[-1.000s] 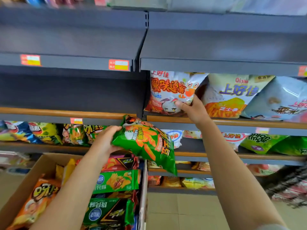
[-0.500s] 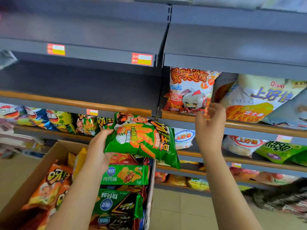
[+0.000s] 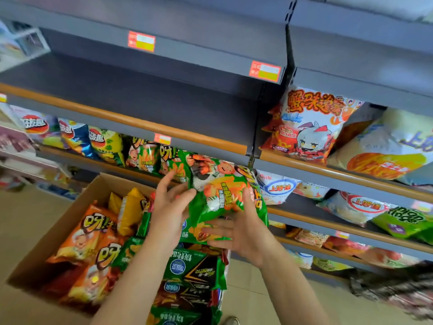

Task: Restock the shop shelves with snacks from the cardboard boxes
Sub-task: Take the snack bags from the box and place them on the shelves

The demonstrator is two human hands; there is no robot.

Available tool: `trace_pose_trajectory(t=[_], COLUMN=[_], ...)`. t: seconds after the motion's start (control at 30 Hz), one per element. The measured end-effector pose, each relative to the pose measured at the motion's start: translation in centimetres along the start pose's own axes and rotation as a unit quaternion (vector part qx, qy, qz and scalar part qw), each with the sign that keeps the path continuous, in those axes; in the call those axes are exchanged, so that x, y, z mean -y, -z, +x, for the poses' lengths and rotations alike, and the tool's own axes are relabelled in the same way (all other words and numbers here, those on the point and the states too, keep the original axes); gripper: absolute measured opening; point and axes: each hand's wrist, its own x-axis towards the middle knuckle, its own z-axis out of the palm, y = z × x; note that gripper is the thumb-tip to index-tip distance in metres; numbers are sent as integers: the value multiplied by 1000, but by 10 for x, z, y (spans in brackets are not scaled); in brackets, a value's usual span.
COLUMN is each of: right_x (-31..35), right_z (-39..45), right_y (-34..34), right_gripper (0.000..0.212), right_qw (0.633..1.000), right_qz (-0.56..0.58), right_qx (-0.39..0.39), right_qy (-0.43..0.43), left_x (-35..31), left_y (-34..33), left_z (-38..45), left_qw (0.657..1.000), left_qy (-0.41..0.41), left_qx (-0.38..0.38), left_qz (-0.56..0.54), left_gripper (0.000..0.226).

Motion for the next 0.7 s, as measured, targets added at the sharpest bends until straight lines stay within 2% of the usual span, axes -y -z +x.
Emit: trace_pose_trajectory(t=[0.03, 0.1, 0.2, 0.27, 0.33, 0.4, 0.43, 0.47, 0.53, 0.6, 0.63, 0.7], right_x=[-3, -10, -24, -31, -34, -41, -44, -47, -48, -38, -30, -7], right_z=[4, 10, 18, 21, 22, 25, 26, 28, 28, 22, 18, 15], right_y=[-7, -19, -29, -32, -34, -35, -37, -38, -42, -45, -46, -44], right_gripper=[92, 80, 70, 64, 56, 53, 55, 60, 69, 61, 54, 53], right_qw=[994, 970, 959, 961, 967, 974, 980, 984, 990, 983, 972, 945], right_qz=[110, 238, 280, 275, 254, 222, 195, 164, 74, -37, -87, -151], right_qx=[3, 10, 13, 8, -9, -20, -34, -50, -82, -92, -94, -89], right_qy=[13, 42, 37, 28, 28, 31, 33, 43, 83, 154, 197, 277], left_x=[2, 5, -1, -11, -27, -43, -50, -56, -64, -65, -64, -66], left_y=[4, 13, 30, 46, 56, 56, 56, 57, 59, 58, 54, 39], left_z=[-2, -3, -2, 2, 8, 22, 28, 32, 39, 37, 38, 37], left_qw=[999, 993, 977, 965, 969, 984, 984, 978, 945, 904, 901, 919], left_qy=[0, -1, 20, 39, 50, 64, 79, 94, 107, 72, 39, -35], left_qx=[31, 94, 160, 197, 197, 130, 106, 104, 150, 201, 214, 217], left_qz=[28, 74, 140, 167, 137, 108, 123, 155, 270, 370, 375, 328], left_gripper=[74, 93, 108, 105, 88, 54, 39, 34, 43, 67, 72, 68])
